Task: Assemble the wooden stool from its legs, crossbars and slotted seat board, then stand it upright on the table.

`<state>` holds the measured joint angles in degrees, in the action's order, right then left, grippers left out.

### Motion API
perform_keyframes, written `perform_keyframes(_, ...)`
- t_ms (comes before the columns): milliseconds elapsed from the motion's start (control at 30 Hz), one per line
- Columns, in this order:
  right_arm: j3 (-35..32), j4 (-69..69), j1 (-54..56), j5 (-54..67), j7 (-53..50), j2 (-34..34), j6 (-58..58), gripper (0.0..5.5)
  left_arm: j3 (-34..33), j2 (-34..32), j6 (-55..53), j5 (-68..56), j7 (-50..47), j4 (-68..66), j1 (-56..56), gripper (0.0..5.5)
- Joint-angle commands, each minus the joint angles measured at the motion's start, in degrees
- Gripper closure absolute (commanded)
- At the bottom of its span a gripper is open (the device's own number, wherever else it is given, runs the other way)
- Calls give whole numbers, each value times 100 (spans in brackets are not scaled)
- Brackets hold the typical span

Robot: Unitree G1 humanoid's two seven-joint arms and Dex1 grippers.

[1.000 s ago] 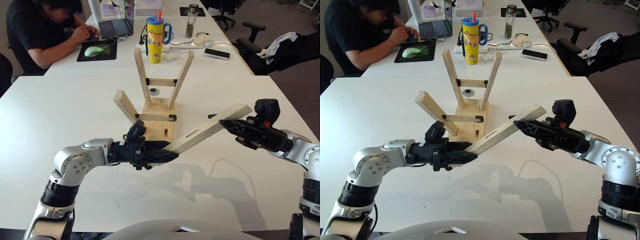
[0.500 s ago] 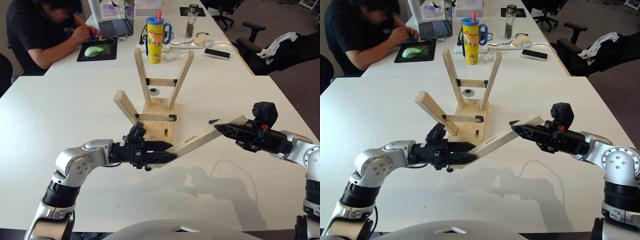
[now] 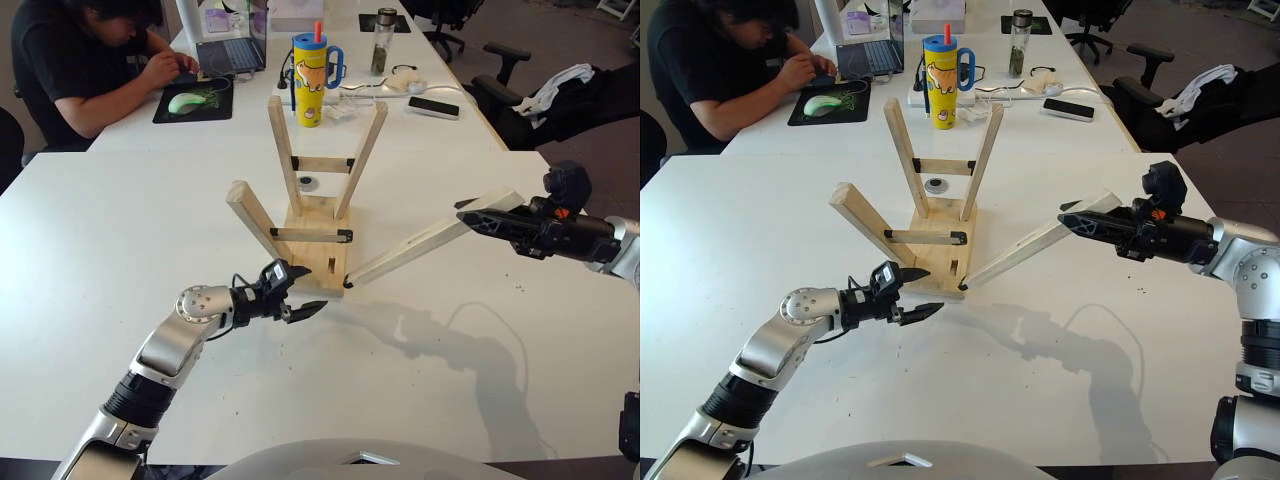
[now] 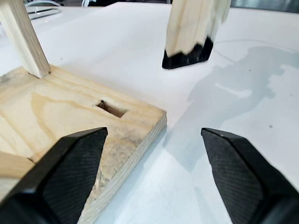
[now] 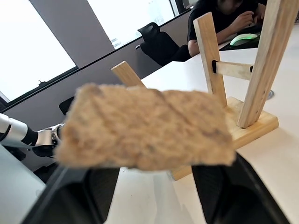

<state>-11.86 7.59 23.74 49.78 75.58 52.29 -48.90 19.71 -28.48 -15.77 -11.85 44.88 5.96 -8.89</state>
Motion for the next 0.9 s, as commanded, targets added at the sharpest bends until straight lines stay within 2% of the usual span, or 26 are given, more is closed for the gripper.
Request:
perform_keyframes(33, 405, 338, 533, -503, 216, -194, 512, 344, 149, 46, 206, 459, -95, -321, -54, 178)
perform_keyframes(200, 792, 974, 1105, -1008, 405, -671, 1083, 344, 201, 161, 169, 650, -70, -498, -135, 178)
perform_keyframes(633, 1540, 2643, 2150, -2359, 1121, -1204, 2400, 344, 393, 237, 143, 983, 71, -796, -228, 178)
perform_keyframes(800, 1789, 2746, 2418, -2778, 1268, -1227, 2654, 345, 405, 234, 114, 999, 114, -795, -209, 178)
perform_keyframes(900, 2083, 2252, 2436, -3075, 1170, -1190, 2609, 345, 405, 253, 63, 1002, 92, -794, -181, 178)
